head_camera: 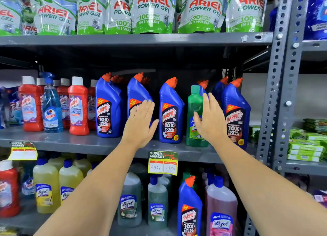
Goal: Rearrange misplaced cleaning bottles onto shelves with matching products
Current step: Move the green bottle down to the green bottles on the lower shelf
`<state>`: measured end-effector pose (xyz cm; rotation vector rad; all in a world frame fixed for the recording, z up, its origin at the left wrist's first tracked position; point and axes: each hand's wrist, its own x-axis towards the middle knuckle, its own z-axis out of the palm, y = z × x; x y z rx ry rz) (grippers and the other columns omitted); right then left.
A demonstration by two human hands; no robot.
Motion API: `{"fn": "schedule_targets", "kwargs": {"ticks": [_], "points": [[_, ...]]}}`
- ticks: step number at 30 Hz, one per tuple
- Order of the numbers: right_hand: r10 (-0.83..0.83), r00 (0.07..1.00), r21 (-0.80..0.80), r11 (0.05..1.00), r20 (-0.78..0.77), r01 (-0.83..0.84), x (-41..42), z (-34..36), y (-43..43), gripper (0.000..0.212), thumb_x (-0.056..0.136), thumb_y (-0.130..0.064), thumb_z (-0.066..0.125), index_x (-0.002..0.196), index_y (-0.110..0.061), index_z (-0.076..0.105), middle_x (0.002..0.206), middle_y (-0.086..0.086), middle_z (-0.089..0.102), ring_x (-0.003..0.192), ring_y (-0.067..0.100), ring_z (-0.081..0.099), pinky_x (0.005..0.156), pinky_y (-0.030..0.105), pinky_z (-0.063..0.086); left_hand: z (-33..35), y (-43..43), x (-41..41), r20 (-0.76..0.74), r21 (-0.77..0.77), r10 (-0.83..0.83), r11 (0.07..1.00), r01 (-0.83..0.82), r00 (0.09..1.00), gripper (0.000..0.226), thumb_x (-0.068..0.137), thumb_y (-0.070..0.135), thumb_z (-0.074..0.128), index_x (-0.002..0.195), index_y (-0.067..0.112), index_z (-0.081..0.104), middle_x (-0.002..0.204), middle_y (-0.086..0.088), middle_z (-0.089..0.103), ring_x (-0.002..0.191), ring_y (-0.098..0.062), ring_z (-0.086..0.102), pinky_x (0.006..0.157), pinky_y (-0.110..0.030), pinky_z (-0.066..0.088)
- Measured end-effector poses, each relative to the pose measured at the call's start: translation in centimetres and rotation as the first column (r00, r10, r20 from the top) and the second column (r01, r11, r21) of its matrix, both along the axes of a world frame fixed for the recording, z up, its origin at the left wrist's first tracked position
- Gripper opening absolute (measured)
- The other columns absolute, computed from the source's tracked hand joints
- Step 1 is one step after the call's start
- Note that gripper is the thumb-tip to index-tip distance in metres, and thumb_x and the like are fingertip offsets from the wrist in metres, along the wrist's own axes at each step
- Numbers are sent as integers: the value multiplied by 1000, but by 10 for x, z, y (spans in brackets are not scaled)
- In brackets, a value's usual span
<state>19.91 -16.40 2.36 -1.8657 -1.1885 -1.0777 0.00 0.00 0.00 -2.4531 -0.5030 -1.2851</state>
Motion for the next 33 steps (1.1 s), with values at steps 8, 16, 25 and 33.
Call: {"fn": "schedule_targets", "kwargs": {"ticks": [8, 16, 25, 33], "points": [[380, 641, 284, 925, -667, -254, 12, -27, 23, 121, 64, -48, 84, 153, -16, 9, 143, 8, 46, 127, 25, 50, 109, 43, 40, -79, 23, -15, -211, -252, 24, 965, -78, 977, 57, 103, 46, 21, 137, 11, 50, 134, -6, 58, 123, -24, 52, 100, -42, 38], [490, 474, 381, 870, -732, -312, 20, -38, 31, 85, 68, -26, 87, 131, -10, 32, 115, 8, 59, 100, 22, 59, 92, 40, 52, -90, 19, -13, -3, -193, 33, 981, -33, 999, 51, 98, 43, 31, 109, 13, 71, 107, -3, 73, 100, -22, 66, 88, -40, 48], [607, 526, 503, 793, -596, -345, 2, -49, 9, 84, 71, -16, 85, 136, -11, 32, 110, -3, 59, 88, -1, 62, 89, 29, 55, -97, 18, -10, 42, -136, 63, 989, -57, 997, 43, 100, 38, 29, 101, 13, 63, 91, 1, 66, 84, -24, 60, 78, -37, 39], [709, 514, 682, 672, -482, -288, -31, -78, -45, 74, 81, -5, 75, 138, -14, 28, 121, -7, 58, 91, -11, 62, 82, 14, 51, -184, 4, -41, 23, -133, -29, 991, 32, 999, 54, 100, 30, 33, 146, 1, 36, 157, -16, 25, 146, -29, 16, 116, -52, 13]]}}
